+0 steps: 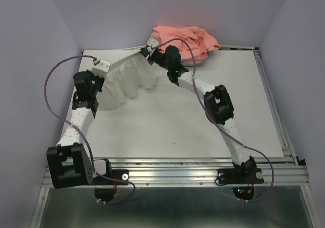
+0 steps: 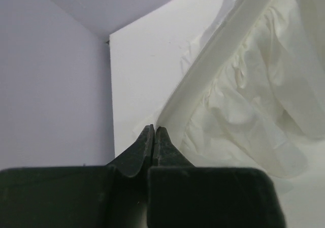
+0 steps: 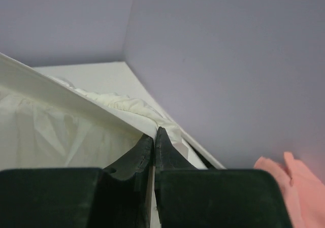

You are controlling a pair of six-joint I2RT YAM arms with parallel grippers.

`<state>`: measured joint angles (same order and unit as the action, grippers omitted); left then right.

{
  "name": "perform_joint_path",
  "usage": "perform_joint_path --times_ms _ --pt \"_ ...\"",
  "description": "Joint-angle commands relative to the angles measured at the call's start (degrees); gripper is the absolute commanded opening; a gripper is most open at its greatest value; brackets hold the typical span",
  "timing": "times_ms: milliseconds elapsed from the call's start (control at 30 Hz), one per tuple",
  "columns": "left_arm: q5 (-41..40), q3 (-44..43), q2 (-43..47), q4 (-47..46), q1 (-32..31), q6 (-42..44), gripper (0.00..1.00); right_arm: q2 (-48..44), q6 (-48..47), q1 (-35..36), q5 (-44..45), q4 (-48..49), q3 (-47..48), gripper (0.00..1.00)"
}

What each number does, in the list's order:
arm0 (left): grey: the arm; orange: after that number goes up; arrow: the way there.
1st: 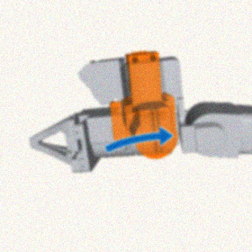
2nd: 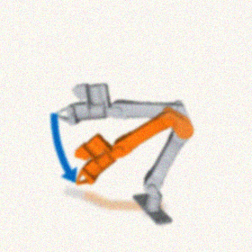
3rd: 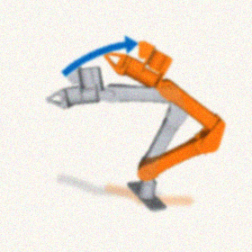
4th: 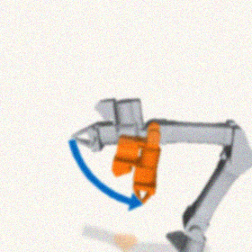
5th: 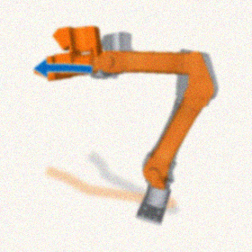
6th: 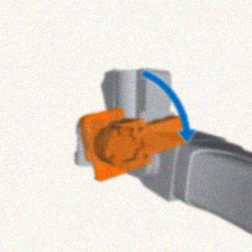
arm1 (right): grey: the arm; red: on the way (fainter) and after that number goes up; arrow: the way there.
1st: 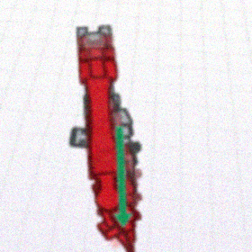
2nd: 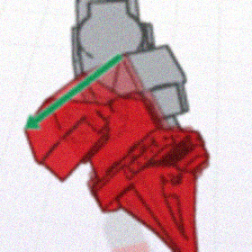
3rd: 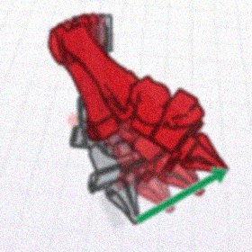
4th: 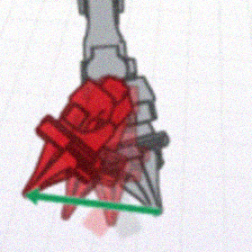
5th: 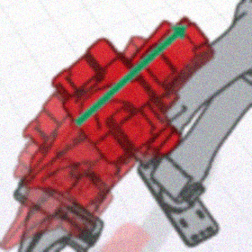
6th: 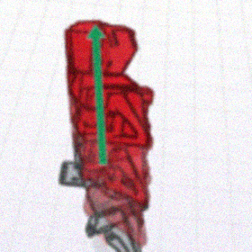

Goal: Fold and stack the skirts
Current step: Flatten the skirt out

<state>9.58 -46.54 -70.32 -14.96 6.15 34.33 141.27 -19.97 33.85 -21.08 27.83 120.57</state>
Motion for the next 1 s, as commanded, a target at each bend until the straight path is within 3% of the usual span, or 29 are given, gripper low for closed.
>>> perform_joint_path --times_ms 0,133,267,300,400,533,633,667,833,967 --pt "-15.5 -3.8 0.9 -6.7 2.8 -3.0 0.0 3.2 -0.8 -1.9 11.8 3.8 9.2 0.01" --pt "-12.9 -0.4 5.5 -7.9 2.8 -0.8 0.0 2.8 -3.7 -1.9 12.6 9.9 7.0 0.01" --pt "-2.9 7.6 12.8 -7.7 2.5 6.3 0.0 -6.5 -15.9 -1.9 7.3 24.2 -16.0 0.01" --pt "-0.6 11.9 14.6 -7.7 1.2 10.5 0.0 -10.5 -18.6 -1.9 3.7 31.2 -28.0 0.01" --pt "2.3 18.6 22.2 -6.3 -1.9 18.7 0.0 -17.2 -25.6 -3.4 -2.5 43.0 -48.6 0.01" --pt "5.9 27.0 36.1 0.7 -11.6 25.3 0.0 -23.5 -26.1 -5.4 -3.3 49.2 -61.9 0.01" --pt "5.9 29.6 41.0 7.2 -16.5 25.4 0.0 -28.4 -25.2 -7.2 -3.3 50.0 -68.3 0.01" --pt "7.0 30.1 42.7 8.4 -19.4 29.2 0.0 -29.6 -25.4 -8.2 -3.4 49.3 -69.6 0.01" --pt "6.9 29.1 39.2 11.3 -28.3 28.3 0.0 -33.3 -29.1 -11.7 -6.7 45.8 -76.4 0.01" --pt "6.9 22.9 25.5 10.5 -35.9 23.5 0.0 -34.5 -31.5 -14.6 -8.0 42.7 -79.2 0.01"
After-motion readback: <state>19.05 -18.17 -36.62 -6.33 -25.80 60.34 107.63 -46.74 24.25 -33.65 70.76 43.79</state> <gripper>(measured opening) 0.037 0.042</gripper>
